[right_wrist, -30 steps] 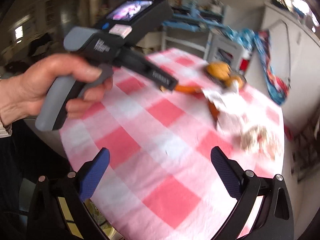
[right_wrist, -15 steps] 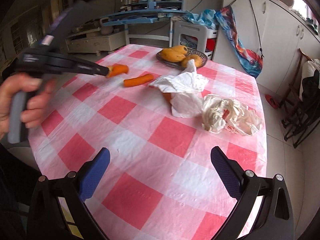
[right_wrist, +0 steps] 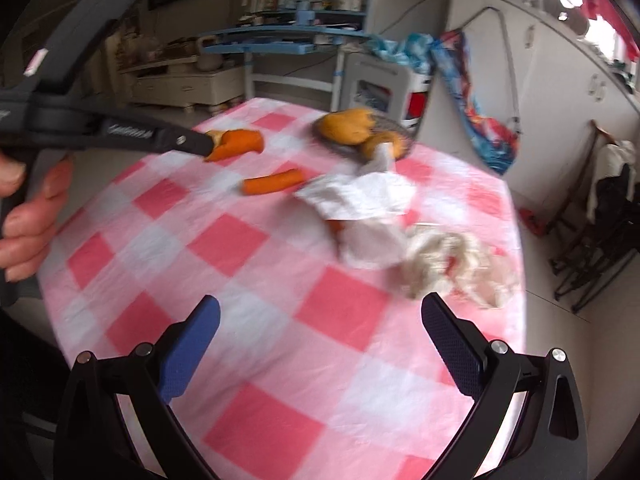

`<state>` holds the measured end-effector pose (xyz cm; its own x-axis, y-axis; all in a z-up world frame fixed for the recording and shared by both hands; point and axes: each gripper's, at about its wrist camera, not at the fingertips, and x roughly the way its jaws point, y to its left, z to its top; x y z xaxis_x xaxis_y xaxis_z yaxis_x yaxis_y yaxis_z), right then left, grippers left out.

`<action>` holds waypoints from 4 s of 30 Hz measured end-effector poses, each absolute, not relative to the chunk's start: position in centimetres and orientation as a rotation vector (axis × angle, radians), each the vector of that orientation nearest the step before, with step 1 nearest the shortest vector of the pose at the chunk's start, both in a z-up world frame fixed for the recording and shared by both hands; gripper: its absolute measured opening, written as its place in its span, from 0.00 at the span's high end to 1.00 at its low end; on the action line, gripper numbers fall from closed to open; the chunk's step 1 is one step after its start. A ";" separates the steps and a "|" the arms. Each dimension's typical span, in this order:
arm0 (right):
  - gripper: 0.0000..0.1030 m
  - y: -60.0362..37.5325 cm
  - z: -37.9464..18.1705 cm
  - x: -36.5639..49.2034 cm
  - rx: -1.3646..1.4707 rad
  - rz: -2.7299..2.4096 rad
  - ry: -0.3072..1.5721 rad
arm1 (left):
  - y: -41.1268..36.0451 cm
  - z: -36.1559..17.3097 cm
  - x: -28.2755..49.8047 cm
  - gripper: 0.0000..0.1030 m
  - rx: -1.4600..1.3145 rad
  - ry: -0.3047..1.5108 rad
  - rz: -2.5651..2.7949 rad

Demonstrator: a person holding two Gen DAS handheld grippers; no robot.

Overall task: Collect trash
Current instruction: 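Reach the left tool toward the orange peel pieces on the table, then close the left tool on an orange peel while the right tool grasps the white crumpled paper, then carry the peel and paper over the yellow bucket and open both tools, then bring both open tools back over the table toward the remaining peels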

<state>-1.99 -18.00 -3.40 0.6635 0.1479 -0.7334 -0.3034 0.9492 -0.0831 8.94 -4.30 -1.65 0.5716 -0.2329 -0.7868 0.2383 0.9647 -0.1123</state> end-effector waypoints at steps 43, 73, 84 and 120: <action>0.72 -20.9 -1.4 -2.1 0.007 0.436 0.800 | -4.0 0.6 7.4 0.96 0.037 0.862 -0.330; 0.67 -6.0 -7.1 -20.5 -0.331 1.141 1.057 | 2.0 -2.6 -13.0 0.96 -0.026 0.923 -0.202; 0.46 -4.3 -8.3 -21.0 -0.376 1.150 1.078 | 2.4 -3.3 -16.7 0.96 -0.029 0.948 -0.189; 0.07 -8.9 -4.9 -22.1 -0.367 0.674 0.847 | -0.7 -6.2 -25.3 0.60 0.113 1.082 -0.216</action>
<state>-22.14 -8.95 -4.92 0.4756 0.3975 -0.7848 -0.6757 0.7363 -0.0366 -25.27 -0.73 -6.21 0.4516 -0.1191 -0.8843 0.2291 0.9733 -0.0141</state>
